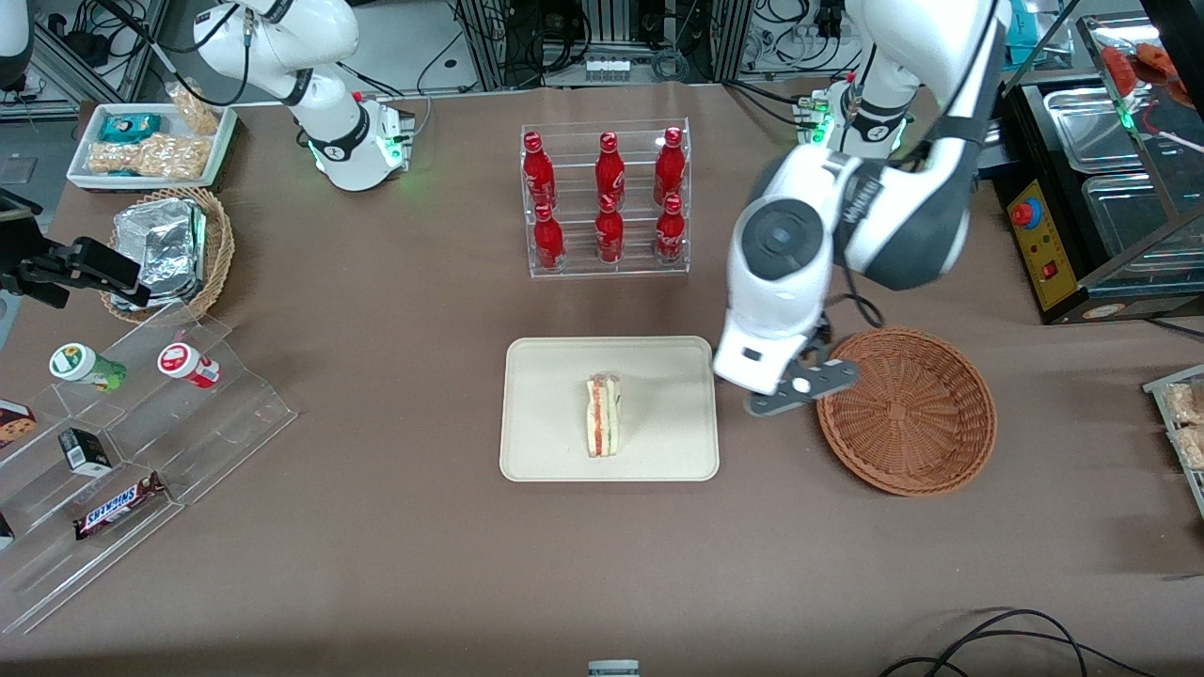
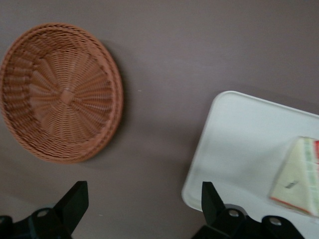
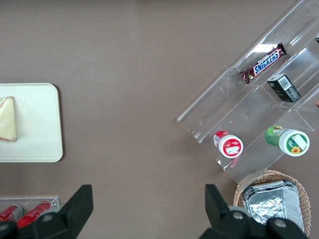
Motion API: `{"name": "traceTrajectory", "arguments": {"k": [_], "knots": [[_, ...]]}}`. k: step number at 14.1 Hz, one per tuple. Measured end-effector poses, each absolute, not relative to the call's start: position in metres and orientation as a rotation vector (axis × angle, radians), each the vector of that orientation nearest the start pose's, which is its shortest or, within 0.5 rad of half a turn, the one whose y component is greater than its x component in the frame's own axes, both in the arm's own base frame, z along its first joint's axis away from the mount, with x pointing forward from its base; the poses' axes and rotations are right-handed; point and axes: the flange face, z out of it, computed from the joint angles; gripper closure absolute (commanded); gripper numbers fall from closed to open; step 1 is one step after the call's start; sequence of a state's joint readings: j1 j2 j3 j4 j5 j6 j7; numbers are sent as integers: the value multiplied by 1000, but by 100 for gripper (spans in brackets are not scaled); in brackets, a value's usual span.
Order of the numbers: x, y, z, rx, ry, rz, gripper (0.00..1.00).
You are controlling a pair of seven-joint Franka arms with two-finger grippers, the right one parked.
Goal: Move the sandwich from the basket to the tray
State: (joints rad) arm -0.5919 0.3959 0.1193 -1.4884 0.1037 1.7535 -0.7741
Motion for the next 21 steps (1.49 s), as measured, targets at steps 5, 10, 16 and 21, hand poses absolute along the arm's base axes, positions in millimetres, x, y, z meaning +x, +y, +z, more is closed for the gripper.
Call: {"name": "traceTrajectory", "arguments": {"k": [5, 10, 16, 21], "knots": [[582, -186, 482, -2973, -260, 163, 0], [544, -141, 558, -3030, -152, 202, 0], [541, -94, 579, -3061, -138, 193, 0], [544, -78, 578, -3068, -129, 198, 0]]}}
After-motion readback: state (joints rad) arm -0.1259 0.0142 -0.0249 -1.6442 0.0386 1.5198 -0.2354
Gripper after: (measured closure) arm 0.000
